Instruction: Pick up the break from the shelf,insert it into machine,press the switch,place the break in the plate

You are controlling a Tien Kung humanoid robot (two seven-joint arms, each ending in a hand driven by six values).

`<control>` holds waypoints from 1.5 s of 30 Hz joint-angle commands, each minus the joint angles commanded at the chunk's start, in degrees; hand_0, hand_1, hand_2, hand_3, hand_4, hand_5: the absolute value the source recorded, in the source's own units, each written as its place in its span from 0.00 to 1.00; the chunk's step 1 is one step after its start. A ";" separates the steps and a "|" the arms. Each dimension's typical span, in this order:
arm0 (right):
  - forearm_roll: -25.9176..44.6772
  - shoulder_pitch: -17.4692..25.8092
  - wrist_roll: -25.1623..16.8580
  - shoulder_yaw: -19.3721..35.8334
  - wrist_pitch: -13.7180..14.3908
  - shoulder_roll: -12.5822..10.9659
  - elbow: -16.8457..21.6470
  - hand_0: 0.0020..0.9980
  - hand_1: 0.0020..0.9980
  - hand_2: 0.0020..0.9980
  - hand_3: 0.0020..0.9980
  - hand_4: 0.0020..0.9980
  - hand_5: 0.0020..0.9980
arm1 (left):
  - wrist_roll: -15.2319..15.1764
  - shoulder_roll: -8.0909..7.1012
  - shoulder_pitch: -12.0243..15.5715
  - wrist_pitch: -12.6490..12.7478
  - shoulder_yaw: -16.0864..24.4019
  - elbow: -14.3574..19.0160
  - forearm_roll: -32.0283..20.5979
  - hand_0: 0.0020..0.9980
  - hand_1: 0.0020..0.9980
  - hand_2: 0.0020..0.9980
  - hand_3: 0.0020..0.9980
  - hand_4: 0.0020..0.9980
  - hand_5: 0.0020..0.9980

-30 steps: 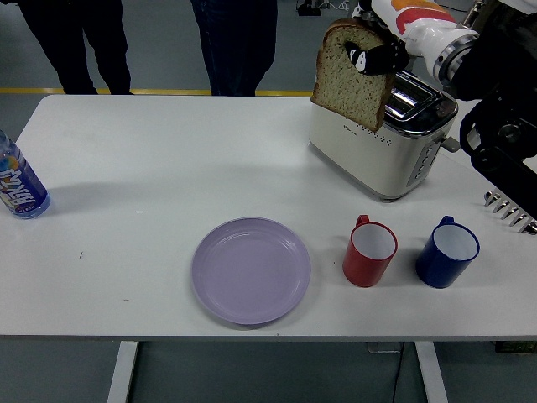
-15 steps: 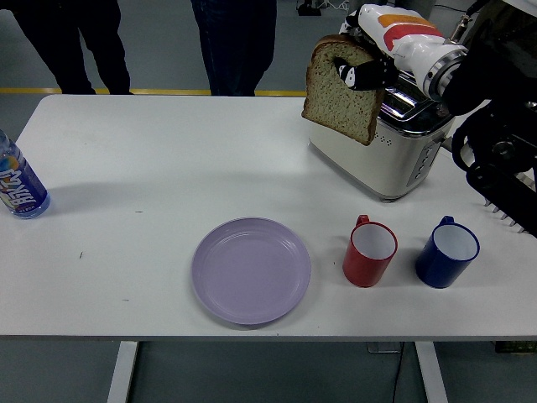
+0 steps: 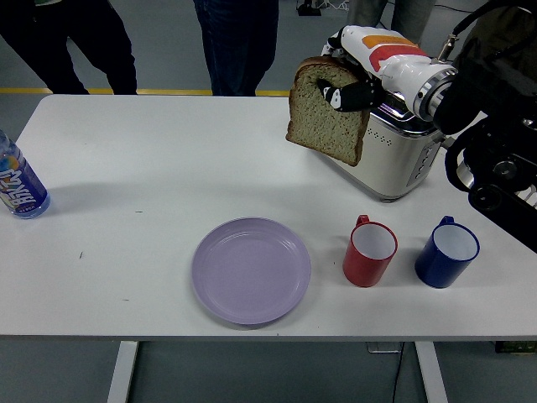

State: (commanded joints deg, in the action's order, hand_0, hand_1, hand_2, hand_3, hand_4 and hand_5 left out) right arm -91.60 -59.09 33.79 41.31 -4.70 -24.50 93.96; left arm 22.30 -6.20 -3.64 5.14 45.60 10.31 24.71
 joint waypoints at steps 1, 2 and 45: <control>0.32 0.09 0.01 -0.02 -0.04 -0.04 0.20 0.08 0.17 0.41 0.45 0.43 0.10 | -0.01 0.00 0.00 0.00 0.00 0.00 -0.02 0.38 0.50 0.66 0.78 0.65 1.00; 0.84 0.21 0.03 -0.07 -0.10 -0.09 0.47 0.08 0.16 0.41 0.45 0.43 0.10 | -0.01 0.01 -0.02 0.00 0.01 0.00 -0.02 0.38 0.50 0.66 0.78 0.65 1.00; 8.92 3.65 -0.30 -1.11 -0.78 1.13 5.63 0.08 0.16 0.40 0.45 0.43 0.11 | -0.18 0.05 -0.49 -0.13 -0.60 0.00 -0.80 0.38 0.50 0.66 0.78 0.65 1.00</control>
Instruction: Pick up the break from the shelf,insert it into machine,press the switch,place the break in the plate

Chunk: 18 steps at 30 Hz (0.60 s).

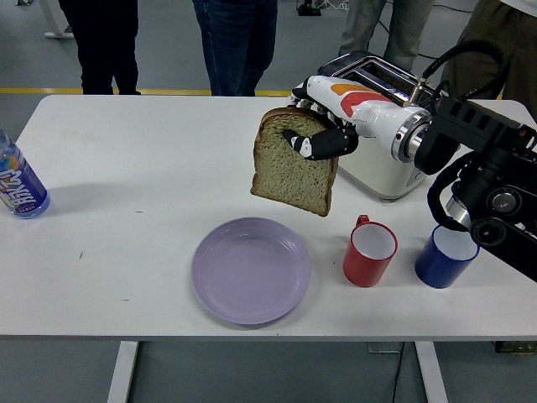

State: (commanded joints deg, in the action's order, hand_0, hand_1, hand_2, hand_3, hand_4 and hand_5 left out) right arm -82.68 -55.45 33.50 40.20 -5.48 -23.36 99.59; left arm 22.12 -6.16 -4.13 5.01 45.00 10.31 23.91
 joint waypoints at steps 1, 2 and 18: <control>0.34 0.07 -0.08 -0.05 0.03 0.08 0.04 0.08 0.16 0.40 0.45 0.43 0.11 | 0.01 0.01 0.00 0.00 0.05 0.00 0.04 0.38 0.50 0.66 0.78 0.65 1.00; 0.47 0.10 -0.10 -0.06 0.04 0.11 0.06 0.08 0.16 0.40 0.45 0.43 0.11 | 0.01 0.01 0.00 0.00 0.07 0.00 0.06 0.38 0.50 0.66 0.78 0.65 1.00; 4.07 1.43 -0.63 -1.20 0.26 1.08 -0.37 0.07 0.15 0.40 0.45 0.43 0.10 | -0.01 0.01 0.02 -0.05 -0.28 0.00 -0.32 0.38 0.50 0.66 0.78 0.65 1.00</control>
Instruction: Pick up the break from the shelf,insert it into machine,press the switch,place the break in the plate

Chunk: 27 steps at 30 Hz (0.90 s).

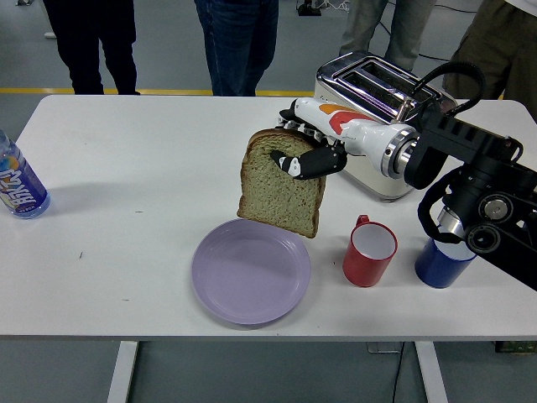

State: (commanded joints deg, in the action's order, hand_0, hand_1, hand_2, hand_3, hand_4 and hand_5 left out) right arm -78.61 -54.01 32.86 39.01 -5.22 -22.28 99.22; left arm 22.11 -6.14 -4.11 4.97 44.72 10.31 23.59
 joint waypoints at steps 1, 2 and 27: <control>0.17 0.18 -0.04 -0.11 0.03 0.14 -0.12 0.07 0.15 0.40 0.45 0.43 0.10 | 0.03 0.00 0.00 -0.01 0.04 0.00 0.08 0.38 0.50 0.66 0.78 0.65 1.00; 0.34 0.35 -0.09 -0.21 0.06 0.28 -0.22 0.07 0.15 0.40 0.45 0.43 0.10 | 0.06 0.00 0.00 -0.02 0.08 0.00 0.15 0.38 0.50 0.66 0.78 0.65 1.00; 7.30 2.85 -1.37 -2.95 0.82 4.45 -2.50 0.06 0.14 0.40 0.44 0.44 0.10 | 0.30 -0.16 0.45 -0.14 0.56 0.00 1.35 0.38 0.50 0.65 0.78 0.65 1.00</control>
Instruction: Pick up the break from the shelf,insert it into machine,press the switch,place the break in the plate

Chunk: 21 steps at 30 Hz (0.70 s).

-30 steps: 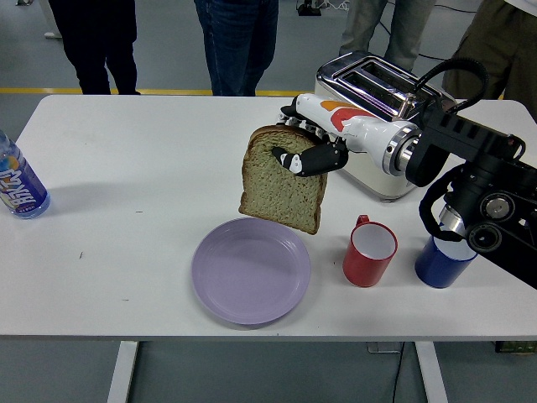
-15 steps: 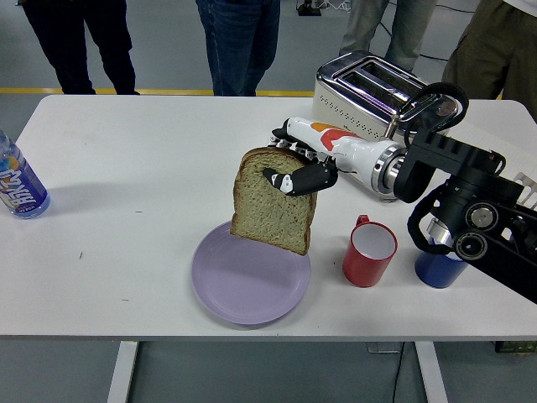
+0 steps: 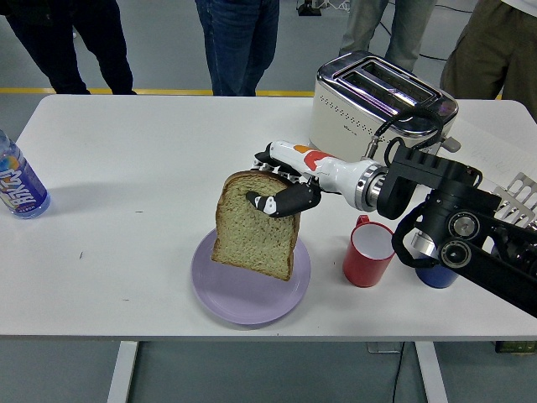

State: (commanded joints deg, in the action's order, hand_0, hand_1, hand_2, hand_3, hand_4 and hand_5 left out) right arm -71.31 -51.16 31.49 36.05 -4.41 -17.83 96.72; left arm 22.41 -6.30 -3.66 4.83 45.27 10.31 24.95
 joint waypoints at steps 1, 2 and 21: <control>0.35 0.06 -0.08 -0.12 0.03 0.20 -0.20 0.06 0.14 0.40 0.44 0.44 0.10 | 0.01 -0.01 0.00 -0.01 -0.01 0.00 0.03 0.38 0.50 0.65 0.78 0.65 1.00; 0.67 0.13 -0.14 -0.27 0.05 0.40 -0.40 0.06 0.14 0.40 0.44 0.44 0.11 | 0.02 -0.02 0.01 -0.02 0.03 0.00 0.09 0.38 0.50 0.65 0.78 0.65 1.00; 3.33 0.53 -0.66 -1.19 0.50 2.46 -3.02 0.05 0.13 0.40 0.44 0.44 0.11 | -0.07 -0.12 -0.31 -0.12 -0.45 0.00 -0.39 0.38 0.50 0.65 0.78 0.65 1.00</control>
State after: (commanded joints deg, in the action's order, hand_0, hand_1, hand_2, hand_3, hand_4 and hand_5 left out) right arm -67.98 -50.63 30.83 34.87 -3.90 -15.37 93.70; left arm 22.34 -6.42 -3.97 4.71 44.82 10.31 24.55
